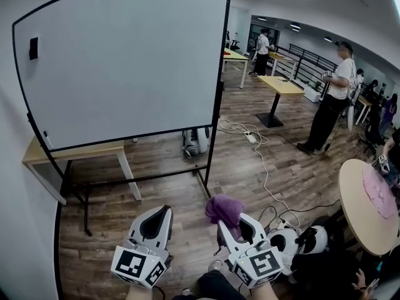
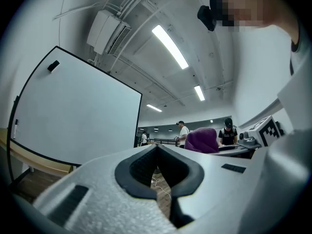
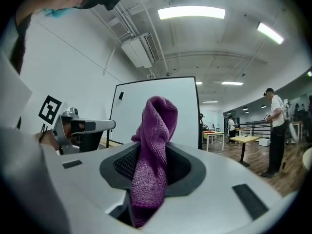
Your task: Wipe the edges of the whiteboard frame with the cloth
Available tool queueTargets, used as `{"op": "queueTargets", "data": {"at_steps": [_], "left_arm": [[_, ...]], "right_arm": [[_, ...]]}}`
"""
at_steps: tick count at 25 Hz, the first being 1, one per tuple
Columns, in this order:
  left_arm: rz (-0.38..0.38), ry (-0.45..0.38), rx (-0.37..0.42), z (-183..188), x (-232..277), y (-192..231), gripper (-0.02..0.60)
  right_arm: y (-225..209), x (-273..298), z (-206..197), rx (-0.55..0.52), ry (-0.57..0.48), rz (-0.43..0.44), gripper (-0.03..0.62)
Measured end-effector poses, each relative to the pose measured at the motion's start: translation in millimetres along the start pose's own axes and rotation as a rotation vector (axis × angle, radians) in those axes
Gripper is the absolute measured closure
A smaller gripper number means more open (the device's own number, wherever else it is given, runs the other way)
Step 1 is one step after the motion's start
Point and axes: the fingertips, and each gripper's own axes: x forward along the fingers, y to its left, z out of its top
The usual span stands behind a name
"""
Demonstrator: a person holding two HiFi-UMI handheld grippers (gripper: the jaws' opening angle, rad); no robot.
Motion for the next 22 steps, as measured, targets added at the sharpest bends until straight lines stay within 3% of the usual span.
{"op": "queueTargets", "data": {"at_steps": [8,22], "left_arm": [[0.052,-0.039,0.012,7,48,24,0.563],[0.109,-0.057,0.037,2,153,35,0.563]], "right_arm": [[-46,40,1,0.059,-0.017,0.001,0.473],[-137,107,8,0.041,-0.033,0.058,0.473]]}}
